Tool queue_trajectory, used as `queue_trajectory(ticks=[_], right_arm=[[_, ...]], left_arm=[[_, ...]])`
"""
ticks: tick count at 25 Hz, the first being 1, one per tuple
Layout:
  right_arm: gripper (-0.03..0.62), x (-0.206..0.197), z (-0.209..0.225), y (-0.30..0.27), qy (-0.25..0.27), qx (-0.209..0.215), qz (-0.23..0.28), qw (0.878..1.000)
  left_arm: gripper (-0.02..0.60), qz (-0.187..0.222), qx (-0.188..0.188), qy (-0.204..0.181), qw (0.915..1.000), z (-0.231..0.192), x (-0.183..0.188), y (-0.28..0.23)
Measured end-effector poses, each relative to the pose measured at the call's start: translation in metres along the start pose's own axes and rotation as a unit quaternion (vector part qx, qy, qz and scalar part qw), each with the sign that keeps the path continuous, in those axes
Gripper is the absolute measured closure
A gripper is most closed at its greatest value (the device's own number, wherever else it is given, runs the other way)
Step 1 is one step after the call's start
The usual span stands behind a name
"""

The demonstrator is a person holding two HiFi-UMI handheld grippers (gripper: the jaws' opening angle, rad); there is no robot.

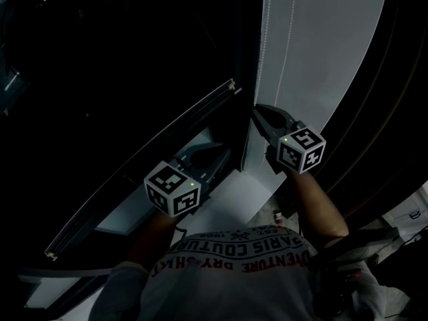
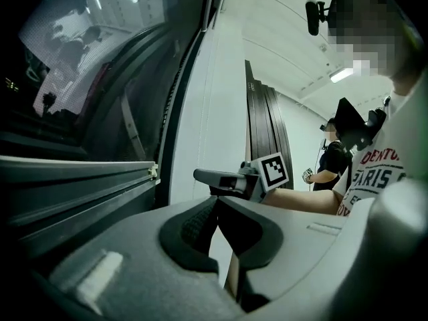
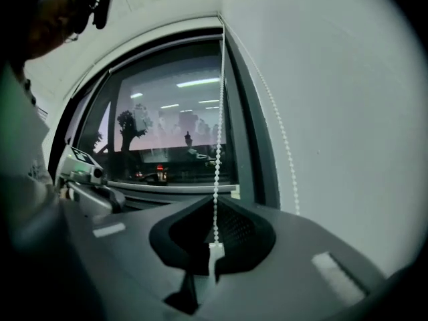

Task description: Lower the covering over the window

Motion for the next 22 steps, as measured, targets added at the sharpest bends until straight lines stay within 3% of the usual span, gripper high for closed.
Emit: queue_trajectory(ticks=[8,13,18,22], right_arm=[[0.579,-0.006,-0.025,0.027,0.015,0.064,-0.002,0.998],[0.579,-0.007,-0.028,0.036,0.012,0.072,-0.005,0.997],[0.579,-0.011,-0.035,0.039,0.021,0.078,-0.011,0.997],[0.579,-0.028,-0.043,0.037,0.036,0.086,-0.054,0.994]], left_arm=[[0.579,0.03,-0.036,-0.016,0.9988,-0.001,0.007,-0.015],[0.58,0.043,-0.037,-0.005,0.9984,-0.005,0.016,-0.021],[0.58,0.031,-0.054,0.003,0.9981,-0.007,0.02,-0.028],[0.578,0.03,-0.053,-0.007,0.9981,-0.009,0.025,-0.033]])
Point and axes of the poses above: the fingertips, and each gripper's own axes: y backward along the fingers, z to its right, x out of its top, the point moved 9 cm from there along y, backward along the fingers, and after that the axes turned 5 degrees about -y, right-handed, at the moved point
